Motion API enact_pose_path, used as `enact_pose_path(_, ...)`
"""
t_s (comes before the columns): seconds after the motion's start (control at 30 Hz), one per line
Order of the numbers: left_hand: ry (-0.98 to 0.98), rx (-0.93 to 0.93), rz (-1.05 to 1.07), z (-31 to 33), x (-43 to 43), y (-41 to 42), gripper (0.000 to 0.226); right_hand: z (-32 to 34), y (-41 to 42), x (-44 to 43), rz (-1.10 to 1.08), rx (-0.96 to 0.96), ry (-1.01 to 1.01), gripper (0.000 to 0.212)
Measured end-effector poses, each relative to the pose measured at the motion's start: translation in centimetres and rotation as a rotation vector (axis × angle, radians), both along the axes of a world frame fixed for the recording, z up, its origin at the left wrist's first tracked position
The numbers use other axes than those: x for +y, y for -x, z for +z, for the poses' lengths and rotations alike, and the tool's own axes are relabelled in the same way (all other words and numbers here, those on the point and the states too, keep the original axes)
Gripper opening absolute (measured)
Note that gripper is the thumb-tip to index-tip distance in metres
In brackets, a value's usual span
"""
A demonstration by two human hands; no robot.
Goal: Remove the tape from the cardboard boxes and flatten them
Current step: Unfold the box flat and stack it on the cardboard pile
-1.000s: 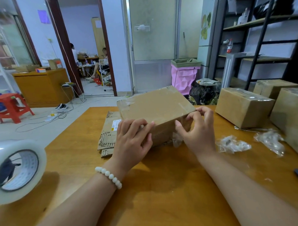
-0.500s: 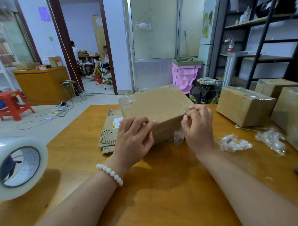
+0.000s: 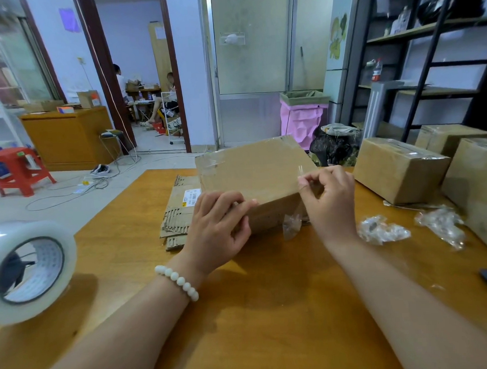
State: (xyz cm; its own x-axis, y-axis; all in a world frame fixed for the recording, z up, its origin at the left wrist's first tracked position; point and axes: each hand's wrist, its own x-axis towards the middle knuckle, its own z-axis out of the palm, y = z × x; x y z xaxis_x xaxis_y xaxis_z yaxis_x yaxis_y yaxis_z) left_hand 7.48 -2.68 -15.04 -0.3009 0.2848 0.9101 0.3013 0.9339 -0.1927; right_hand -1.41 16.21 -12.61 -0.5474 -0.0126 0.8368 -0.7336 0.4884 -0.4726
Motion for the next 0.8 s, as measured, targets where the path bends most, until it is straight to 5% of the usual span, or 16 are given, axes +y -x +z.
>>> enact_pose_path(0.33,-0.112,-0.001,0.041,0.5,-0.1,-0.1,0.022,0.6,-0.8,0.4,0.205,-0.265,0.246,0.012)
enact_pose_path(0.53,-0.235,0.046,0.162,0.5,-1.2,-0.2,0.025,0.0,-0.5,-0.3,0.466,-0.615,0.524,0.017)
enact_pose_path(0.8,-0.028,-0.044,0.358,0.0,-0.6,0.3,0.041,0.1,-1.3,-1.5,0.793,-0.828,0.65,0.018)
